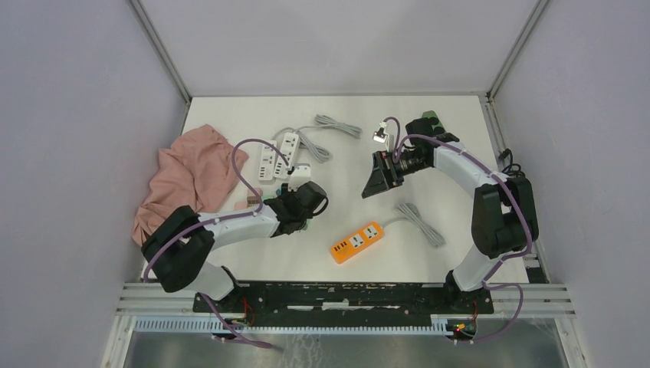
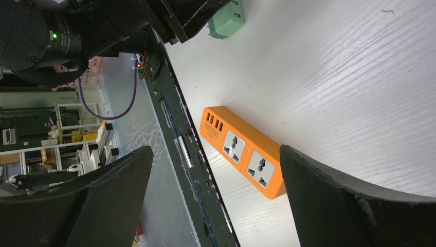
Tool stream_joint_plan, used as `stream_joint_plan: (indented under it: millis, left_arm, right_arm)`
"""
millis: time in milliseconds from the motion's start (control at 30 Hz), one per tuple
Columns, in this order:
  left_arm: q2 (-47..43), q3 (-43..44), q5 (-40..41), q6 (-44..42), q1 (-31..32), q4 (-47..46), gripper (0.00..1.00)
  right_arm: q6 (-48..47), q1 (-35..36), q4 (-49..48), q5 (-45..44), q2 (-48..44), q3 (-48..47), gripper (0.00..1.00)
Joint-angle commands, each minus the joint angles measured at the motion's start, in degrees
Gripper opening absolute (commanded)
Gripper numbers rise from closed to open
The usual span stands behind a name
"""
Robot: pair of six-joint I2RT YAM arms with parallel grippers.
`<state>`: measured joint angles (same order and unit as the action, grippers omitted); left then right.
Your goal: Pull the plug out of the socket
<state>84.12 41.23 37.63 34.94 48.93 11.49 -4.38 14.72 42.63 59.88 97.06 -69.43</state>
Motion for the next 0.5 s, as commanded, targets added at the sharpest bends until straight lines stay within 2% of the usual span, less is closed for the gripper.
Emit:
stream_joint_plan:
  millis: [0, 67, 267, 367, 467]
  left_arm:
    - [1.27, 2.83, 2.95, 2.85, -0.49, 0.11, 0.18]
    - [1.83, 3.24, 3.42, 3.3, -0.67, 0.7, 0.3]
    - [2.29, 3.99, 3.88, 3.82, -0.8, 2.03, 0.55]
    - [1.74, 4.03, 3.9, 3.96, -0.82, 2.23, 0.62]
    - [0.93, 4.03, 3.94, 3.91, -0.78, 2.7, 0.62]
  right_arm:
    - [-0.8, -0.39, 0.07, 0.84, -1.53, -2.59, 1.0]
    - [-0.84, -0.39, 0.07, 0.83, -1.54, -2.67, 1.0]
    - [-0.89, -0.39, 0.18, 0.8, -1.52, -2.64, 1.0]
    - [-0.98, -0.46, 0.3, 0.83, -1.52, -2.81, 1.0]
    - [-1.09, -0.48, 0.37, 0.92, -1.52, -2.75, 1.0]
